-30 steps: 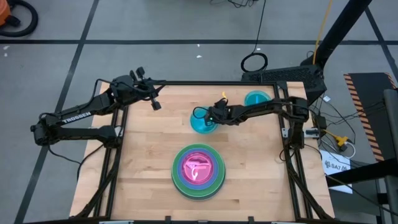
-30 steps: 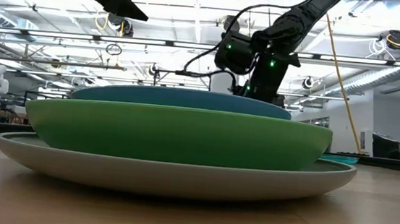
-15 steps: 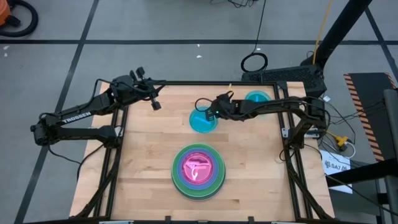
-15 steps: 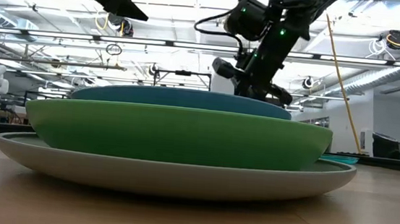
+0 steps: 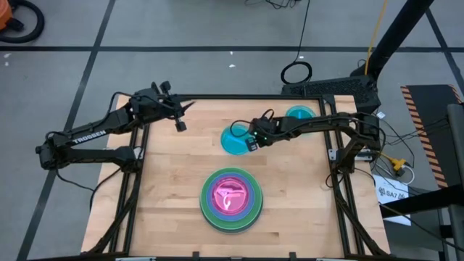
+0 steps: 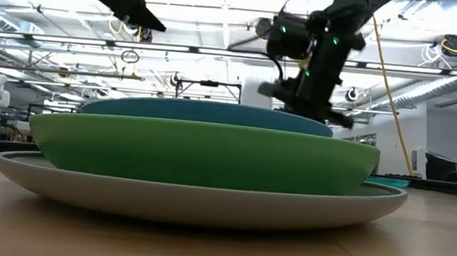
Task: Stack plastic plates
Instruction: Stack the bottom small blue plate on top of the small pink plate
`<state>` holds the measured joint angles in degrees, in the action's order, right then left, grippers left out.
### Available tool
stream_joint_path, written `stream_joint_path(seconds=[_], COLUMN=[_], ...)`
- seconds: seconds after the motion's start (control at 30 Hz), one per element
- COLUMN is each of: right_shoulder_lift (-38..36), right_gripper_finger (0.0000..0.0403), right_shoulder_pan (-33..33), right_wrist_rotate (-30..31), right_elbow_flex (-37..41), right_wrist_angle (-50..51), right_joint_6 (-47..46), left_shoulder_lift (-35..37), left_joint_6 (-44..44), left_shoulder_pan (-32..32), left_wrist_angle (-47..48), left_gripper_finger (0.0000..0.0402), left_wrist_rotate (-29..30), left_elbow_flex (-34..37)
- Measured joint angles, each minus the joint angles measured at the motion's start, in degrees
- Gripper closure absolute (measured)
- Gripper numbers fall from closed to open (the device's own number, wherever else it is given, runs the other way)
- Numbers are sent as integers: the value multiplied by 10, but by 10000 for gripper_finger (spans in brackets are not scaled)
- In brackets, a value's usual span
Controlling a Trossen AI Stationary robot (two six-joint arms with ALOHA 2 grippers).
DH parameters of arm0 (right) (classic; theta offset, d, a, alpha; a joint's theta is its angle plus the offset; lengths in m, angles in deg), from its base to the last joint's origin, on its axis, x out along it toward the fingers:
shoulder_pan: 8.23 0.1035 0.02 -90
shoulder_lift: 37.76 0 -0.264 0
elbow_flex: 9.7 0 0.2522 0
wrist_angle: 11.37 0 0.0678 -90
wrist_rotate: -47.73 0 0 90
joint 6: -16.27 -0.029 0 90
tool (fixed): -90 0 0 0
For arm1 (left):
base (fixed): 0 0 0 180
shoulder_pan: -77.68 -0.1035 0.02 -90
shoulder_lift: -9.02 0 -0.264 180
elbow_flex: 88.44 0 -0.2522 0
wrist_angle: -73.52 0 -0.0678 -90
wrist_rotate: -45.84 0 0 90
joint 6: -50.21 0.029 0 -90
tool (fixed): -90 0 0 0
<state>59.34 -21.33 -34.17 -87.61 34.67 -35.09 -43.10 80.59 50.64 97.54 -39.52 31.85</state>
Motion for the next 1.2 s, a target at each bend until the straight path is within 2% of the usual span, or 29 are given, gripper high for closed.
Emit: stream_joint_path(seconds=[0.17,0.27,0.43,0.57,0.7,0.97,1.2], right_shoulder_lift=[-16,-38,-67,-69,-69,-60,-36], right_gripper_finger=[400,400,400,381,343,265,230], right_shoulder_pan=[-19,-30,-42,-46,-49,-45,-43], right_wrist_rotate=[-40,-38,-38,-39,-38,-29,-19], right_elbow_flex=[76,129,179,183,183,183,183], right_wrist_angle=[-79,-158,-276,-288,-288,-299,-344], right_joint_6=[30,35,36,17,13,2,2], left_shoulder_lift=[-24,-57,-143,-229,-294,-386,-445], left_joint_6=[37,61,102,140,176,128,87], left_shoulder_pan=[1,0,0,0,0,8,12], left_wrist_angle=[41,46,37,16,10,-16,-14], left_gripper_finger=[337,337,337,337,337,337,337], left_wrist_rotate=[-135,-187,-197,-196,-197,-243,-242], left_elbow_flex=[0,0,0,0,-11,-54,-83])
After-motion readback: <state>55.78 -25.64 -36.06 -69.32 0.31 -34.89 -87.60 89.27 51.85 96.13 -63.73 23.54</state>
